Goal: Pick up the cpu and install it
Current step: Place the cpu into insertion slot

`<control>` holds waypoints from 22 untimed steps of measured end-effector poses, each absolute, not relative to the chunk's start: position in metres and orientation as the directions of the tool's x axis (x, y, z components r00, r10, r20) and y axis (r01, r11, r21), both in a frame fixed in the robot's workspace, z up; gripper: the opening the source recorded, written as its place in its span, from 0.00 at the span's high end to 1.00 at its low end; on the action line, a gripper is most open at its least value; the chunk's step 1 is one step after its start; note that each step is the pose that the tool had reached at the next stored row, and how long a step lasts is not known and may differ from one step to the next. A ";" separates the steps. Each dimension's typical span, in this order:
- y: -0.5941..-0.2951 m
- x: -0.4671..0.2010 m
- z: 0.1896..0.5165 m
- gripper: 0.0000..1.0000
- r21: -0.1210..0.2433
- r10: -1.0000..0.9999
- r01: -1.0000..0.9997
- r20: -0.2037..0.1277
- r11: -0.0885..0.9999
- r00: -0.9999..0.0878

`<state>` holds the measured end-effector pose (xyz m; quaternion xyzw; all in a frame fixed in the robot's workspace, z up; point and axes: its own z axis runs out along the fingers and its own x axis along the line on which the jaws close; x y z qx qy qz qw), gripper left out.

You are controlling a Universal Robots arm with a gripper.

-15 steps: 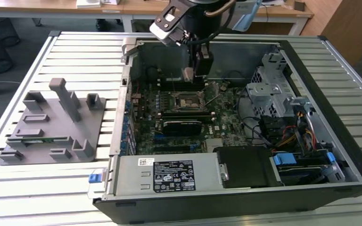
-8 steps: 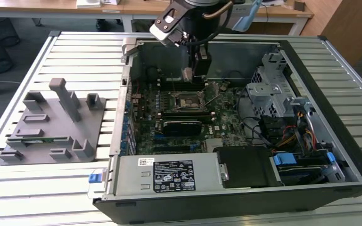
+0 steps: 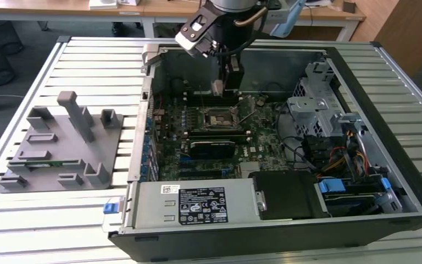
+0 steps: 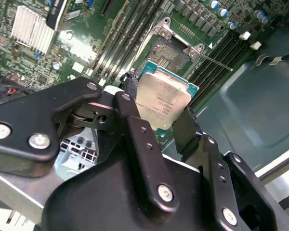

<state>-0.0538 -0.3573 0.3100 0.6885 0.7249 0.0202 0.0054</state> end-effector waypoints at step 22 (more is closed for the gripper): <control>-0.352 -0.054 0.291 0.46 0.037 0.999 0.998 0.021 0.048 -0.048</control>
